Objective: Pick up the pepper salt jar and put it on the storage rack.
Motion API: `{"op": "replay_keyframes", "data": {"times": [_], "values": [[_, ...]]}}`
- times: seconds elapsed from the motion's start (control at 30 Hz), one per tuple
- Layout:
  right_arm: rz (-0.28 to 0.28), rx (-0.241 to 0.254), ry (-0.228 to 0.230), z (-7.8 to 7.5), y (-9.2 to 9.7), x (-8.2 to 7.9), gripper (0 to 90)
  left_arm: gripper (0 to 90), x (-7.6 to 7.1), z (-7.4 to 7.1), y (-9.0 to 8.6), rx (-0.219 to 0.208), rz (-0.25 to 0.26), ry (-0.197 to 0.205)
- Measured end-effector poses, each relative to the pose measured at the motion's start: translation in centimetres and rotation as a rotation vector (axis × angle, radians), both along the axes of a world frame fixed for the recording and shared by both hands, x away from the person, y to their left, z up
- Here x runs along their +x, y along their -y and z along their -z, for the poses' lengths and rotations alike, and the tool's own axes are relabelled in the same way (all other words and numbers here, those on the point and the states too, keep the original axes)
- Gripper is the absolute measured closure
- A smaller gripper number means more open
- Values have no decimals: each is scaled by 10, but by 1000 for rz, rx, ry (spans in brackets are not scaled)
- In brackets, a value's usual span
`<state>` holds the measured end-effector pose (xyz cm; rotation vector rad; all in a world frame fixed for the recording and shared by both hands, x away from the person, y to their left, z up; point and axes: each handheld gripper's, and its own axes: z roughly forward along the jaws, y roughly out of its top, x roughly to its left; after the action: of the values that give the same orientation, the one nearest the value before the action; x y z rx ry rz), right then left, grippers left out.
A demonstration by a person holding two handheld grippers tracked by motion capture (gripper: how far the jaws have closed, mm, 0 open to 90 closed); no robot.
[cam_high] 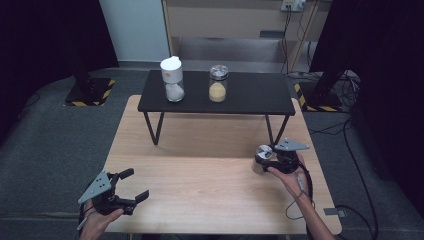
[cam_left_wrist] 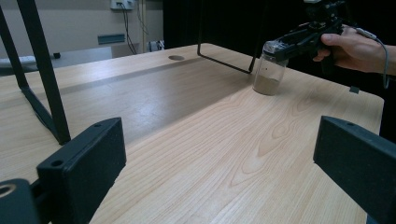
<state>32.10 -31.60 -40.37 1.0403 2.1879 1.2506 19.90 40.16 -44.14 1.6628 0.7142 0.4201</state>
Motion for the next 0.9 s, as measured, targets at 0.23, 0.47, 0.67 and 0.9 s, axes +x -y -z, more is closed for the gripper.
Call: {"op": "replay_keyframes", "data": {"times": [0.23,0.47,0.67,0.9], "values": [[-4,7,-1,1,0,1,327,13,0,0,0,2,0,-1],[-7,18,18,2,2,0,354,13,0,0,0,2,-1,0],[-10,21,19,3,4,0,355,13,0,0,0,1,-1,-1],[-14,15,16,1,4,1,356,13,0,0,0,0,-1,-1]]}}
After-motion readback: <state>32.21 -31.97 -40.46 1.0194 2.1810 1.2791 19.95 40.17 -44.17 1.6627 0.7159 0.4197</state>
